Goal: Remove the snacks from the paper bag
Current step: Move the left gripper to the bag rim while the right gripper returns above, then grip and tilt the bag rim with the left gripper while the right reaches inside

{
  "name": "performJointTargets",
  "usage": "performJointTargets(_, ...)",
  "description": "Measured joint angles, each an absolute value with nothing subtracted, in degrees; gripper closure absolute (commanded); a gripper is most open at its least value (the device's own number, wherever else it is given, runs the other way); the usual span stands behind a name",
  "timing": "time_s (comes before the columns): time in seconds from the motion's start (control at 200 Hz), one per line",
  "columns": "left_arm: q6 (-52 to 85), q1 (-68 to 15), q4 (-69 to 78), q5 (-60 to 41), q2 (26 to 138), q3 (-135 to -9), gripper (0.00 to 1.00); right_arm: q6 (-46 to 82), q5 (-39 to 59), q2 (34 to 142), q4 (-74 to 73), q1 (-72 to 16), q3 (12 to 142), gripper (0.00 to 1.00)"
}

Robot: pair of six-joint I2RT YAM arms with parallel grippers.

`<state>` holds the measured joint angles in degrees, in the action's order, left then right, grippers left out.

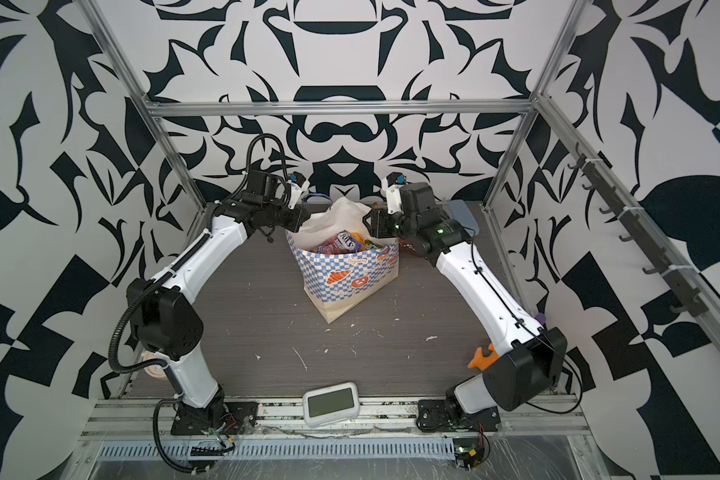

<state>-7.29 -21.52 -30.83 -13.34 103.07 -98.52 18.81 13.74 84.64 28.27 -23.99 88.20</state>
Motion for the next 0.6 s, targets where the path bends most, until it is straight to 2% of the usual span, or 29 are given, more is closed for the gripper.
performJointTargets(0.34,-6.94,-24.97,-30.26,-14.2,98.43,-95.77,1.0,14.76,13.82,88.79,33.45,-26.15,94.56,0.49)
performJointTargets(0.605,-6.0,-28.71,-30.28,-8.8,94.15,-95.13,1.0,12.53,13.08,84.73,36.62,-26.55,85.3,0.51)
